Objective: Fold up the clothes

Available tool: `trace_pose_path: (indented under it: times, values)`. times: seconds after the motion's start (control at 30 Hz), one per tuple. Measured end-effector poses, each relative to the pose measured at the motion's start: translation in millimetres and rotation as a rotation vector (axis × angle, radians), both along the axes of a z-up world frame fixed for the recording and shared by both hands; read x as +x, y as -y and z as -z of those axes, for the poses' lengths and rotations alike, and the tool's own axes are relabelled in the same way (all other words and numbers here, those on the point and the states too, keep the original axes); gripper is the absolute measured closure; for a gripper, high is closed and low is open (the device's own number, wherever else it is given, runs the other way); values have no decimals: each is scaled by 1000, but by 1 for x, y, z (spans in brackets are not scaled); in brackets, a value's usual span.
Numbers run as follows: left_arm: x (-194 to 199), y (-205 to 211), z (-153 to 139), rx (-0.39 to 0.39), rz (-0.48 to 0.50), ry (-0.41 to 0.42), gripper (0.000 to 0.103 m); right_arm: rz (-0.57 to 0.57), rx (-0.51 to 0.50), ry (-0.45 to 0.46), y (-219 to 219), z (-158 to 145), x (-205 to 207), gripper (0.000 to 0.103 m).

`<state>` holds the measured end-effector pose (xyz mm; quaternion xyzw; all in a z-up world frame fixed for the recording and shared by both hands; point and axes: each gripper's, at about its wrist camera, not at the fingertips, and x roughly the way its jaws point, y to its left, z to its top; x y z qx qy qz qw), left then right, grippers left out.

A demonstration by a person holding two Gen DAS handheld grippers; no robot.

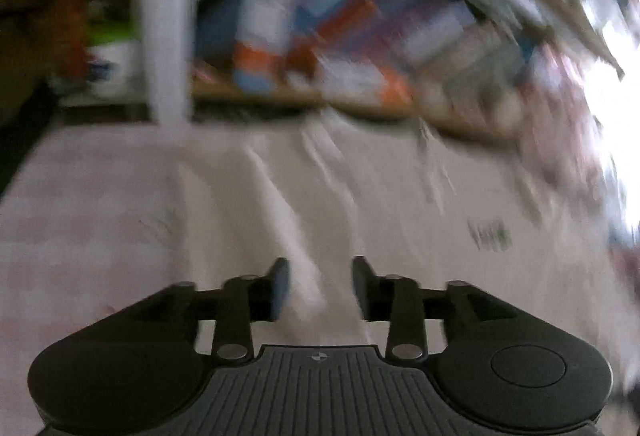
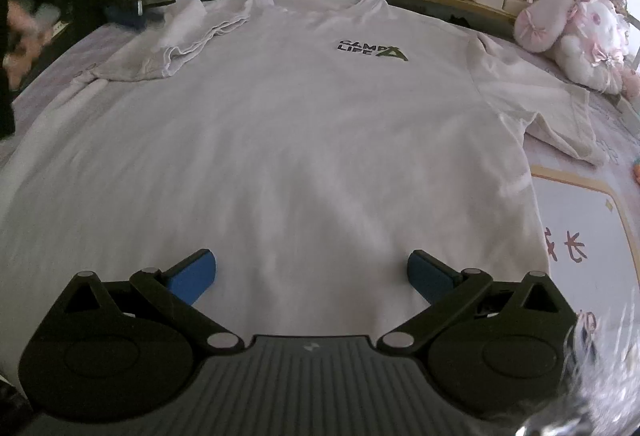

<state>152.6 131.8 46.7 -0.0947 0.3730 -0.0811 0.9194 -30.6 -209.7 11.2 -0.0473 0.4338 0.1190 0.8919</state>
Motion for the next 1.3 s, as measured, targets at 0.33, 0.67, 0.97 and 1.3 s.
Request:
trace_pose_path:
  times: [0.33,0.67,0.97,1.3]
  values:
    - [100,-69,37,-27,-254,-148,65,14,-6,-1,-4,0,-1,0]
    - [110,-105,39,-127,-303,-87,103,50,-9,-14,-5,-1,0,0]
    - [121,-89,45,-78,-208,-114,84,72,-9,-17,-8,0,3,0]
    - [123,-45,54,153,-121,-97,59,91,-10,-20,-8,0,2,0]
